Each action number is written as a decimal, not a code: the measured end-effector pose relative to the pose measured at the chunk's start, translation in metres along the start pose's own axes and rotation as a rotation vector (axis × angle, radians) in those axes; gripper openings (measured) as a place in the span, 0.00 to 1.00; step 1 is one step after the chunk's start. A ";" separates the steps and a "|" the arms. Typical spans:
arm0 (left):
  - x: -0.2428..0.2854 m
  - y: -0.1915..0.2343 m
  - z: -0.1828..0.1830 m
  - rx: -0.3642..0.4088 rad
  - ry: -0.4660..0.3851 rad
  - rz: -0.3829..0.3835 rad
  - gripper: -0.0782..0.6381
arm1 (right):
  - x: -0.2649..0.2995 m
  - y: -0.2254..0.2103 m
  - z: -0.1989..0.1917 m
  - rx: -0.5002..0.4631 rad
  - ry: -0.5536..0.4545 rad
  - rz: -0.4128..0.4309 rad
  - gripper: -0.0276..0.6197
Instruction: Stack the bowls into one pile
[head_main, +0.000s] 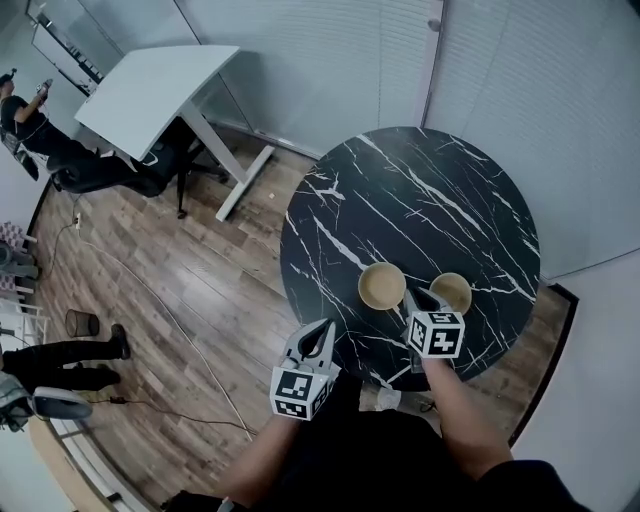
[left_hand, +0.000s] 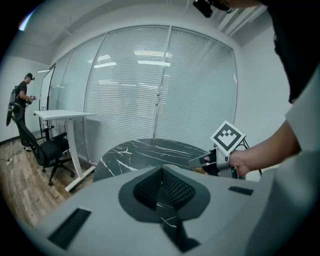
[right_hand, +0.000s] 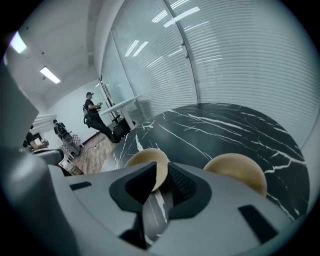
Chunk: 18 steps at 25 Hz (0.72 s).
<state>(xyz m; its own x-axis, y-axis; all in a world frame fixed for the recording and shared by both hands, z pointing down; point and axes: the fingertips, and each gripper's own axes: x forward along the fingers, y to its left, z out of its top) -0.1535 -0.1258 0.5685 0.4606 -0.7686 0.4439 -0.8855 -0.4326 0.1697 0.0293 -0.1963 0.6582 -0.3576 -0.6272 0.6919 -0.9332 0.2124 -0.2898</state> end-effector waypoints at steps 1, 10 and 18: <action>0.000 0.001 -0.001 0.000 0.001 -0.001 0.12 | 0.003 -0.001 -0.002 0.013 0.007 -0.003 0.19; 0.007 0.014 -0.002 0.001 0.014 -0.011 0.12 | 0.029 -0.002 -0.021 0.061 0.086 -0.030 0.26; 0.006 0.035 -0.006 -0.009 0.023 0.009 0.12 | 0.049 -0.005 -0.032 0.111 0.132 -0.063 0.29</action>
<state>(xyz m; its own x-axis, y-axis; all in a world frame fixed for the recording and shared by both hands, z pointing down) -0.1816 -0.1428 0.5825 0.4512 -0.7616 0.4652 -0.8901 -0.4212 0.1738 0.0154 -0.2041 0.7148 -0.3067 -0.5310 0.7899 -0.9470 0.0870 -0.3092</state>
